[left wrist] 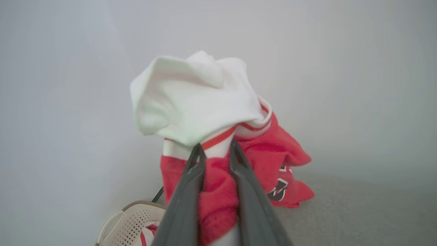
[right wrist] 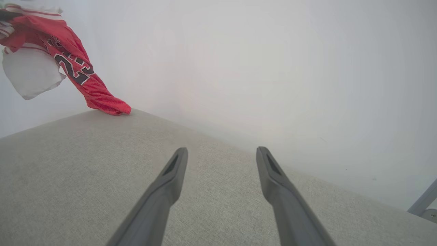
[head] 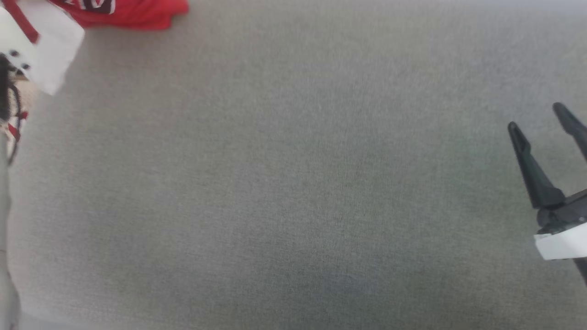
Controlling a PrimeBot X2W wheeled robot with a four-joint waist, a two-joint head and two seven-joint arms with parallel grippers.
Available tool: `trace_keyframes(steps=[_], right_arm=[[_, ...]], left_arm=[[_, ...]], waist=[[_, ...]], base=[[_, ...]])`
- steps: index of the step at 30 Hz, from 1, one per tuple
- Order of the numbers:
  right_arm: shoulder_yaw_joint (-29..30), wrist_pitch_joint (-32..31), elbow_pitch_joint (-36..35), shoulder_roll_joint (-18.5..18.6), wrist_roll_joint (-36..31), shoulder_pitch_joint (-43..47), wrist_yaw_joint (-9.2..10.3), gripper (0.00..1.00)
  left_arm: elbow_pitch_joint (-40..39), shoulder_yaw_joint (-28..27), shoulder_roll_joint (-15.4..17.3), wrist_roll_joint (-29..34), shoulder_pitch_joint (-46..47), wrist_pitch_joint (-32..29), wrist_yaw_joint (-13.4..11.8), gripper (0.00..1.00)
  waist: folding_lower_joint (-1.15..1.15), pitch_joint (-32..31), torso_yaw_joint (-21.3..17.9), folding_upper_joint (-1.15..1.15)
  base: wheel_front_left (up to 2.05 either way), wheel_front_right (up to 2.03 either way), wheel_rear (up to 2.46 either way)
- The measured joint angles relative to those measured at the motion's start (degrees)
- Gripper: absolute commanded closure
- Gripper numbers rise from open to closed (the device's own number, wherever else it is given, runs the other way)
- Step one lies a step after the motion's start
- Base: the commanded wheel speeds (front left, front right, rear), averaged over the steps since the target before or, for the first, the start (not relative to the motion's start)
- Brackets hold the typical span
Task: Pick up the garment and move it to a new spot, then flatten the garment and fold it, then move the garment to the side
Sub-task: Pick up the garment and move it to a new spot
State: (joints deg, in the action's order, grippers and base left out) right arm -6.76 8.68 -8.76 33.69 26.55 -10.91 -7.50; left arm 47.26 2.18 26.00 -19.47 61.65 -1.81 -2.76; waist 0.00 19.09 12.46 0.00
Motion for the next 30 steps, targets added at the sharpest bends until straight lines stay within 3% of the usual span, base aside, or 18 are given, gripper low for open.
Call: trace_keyframes(steps=[14,22,30], right_arm=[[0.9,1.3,3.8,-6.8,-2.6,0.6,0.0,0.0],[3.3,2.0,5.4,-9.1,-4.2,1.1,0.0,0.0],[7.4,3.1,8.0,-10.5,-4.9,1.2,-0.01,0.0]], left_arm=[[-22.0,2.5,4.7,0.0,-1.8,-9.3,3.5,1.0],[-34.7,4.4,4.9,-1.8,-5.5,-16.5,4.9,1.0],[-49.2,8.0,2.9,-3.4,-10.2,-25.4,3.7,1.0]], waist=[[0.0,-9.6,0.0,0.0],[0.0,-12.0,-1.6,0.0],[0.0,-13.2,-5.8,0.0]], base=[[0.0,0.0,0.0],[0.0,0.0,0.0],[0.0,0.0,0.0]])
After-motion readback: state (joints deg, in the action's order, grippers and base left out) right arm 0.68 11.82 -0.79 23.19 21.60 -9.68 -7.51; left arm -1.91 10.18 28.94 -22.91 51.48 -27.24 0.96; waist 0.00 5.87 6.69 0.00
